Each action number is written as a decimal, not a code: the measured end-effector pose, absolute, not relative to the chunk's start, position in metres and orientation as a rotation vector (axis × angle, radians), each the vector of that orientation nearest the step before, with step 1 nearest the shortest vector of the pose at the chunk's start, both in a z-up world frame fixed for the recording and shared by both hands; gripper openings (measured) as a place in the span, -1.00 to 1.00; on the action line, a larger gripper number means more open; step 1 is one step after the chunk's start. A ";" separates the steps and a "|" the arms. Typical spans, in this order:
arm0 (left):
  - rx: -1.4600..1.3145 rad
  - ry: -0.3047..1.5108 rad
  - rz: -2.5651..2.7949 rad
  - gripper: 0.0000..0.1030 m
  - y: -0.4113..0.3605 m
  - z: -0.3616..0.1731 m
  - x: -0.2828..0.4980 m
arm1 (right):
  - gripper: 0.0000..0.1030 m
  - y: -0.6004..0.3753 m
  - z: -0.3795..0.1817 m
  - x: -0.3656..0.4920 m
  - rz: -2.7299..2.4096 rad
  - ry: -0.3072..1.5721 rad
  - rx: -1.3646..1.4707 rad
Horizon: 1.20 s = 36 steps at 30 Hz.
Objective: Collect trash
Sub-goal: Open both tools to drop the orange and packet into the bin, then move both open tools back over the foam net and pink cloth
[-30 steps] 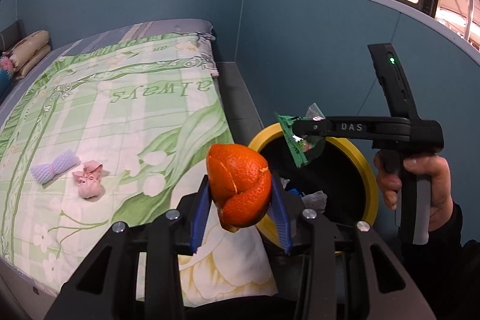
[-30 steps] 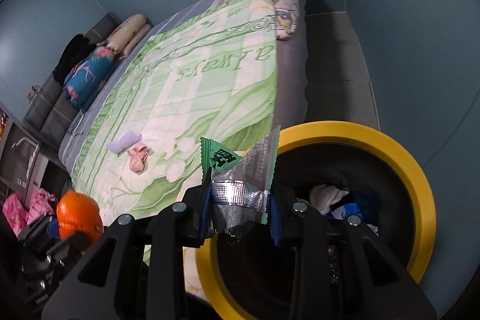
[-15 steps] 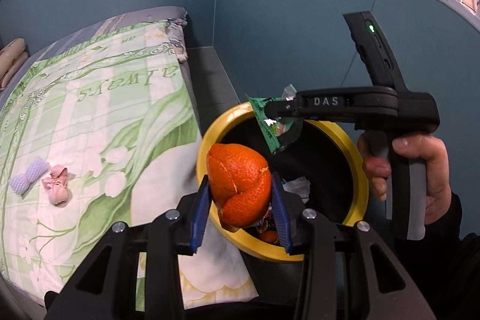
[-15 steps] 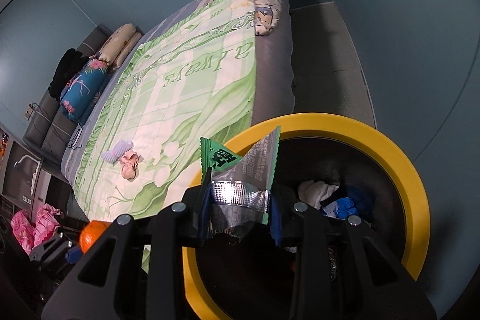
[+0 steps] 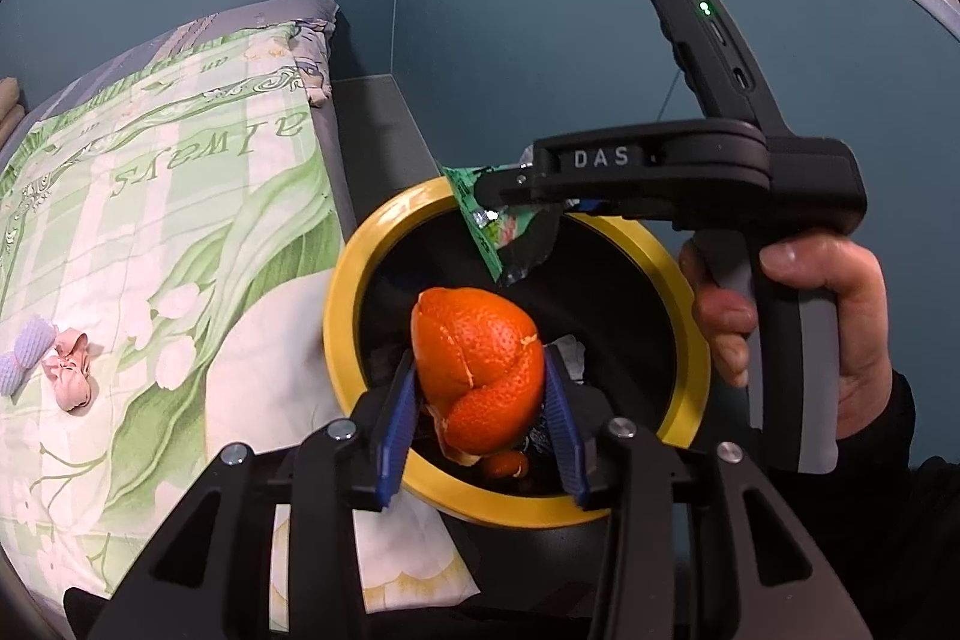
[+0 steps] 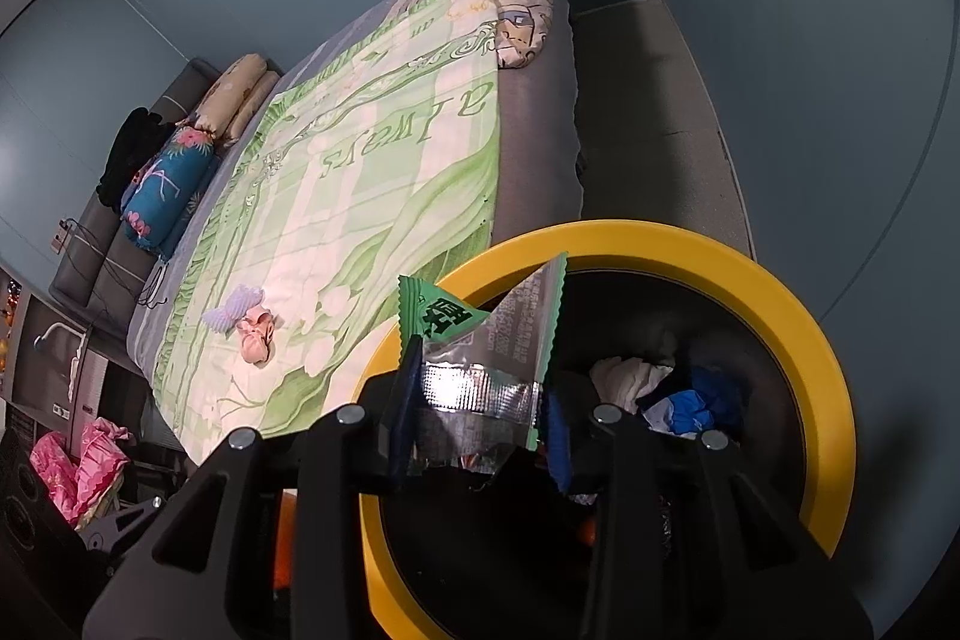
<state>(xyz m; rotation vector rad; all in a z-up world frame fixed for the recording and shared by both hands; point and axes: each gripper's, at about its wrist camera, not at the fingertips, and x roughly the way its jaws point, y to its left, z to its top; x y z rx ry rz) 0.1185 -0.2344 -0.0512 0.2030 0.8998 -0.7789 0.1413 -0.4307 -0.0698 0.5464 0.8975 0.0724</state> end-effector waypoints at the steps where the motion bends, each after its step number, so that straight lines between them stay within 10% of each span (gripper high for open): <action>1: 0.203 0.900 -0.779 -0.26 -0.236 -0.052 0.119 | -0.32 -0.431 -0.070 0.141 0.072 0.897 0.548; 21: 0.133 0.842 -0.750 0.46 -0.218 -0.039 0.118 | 0.10 -0.456 -0.059 0.132 0.051 0.819 0.646; 36: 0.000 0.820 -0.486 0.56 -0.122 -0.034 0.181 | 0.26 -0.419 -0.047 0.154 0.175 0.797 0.628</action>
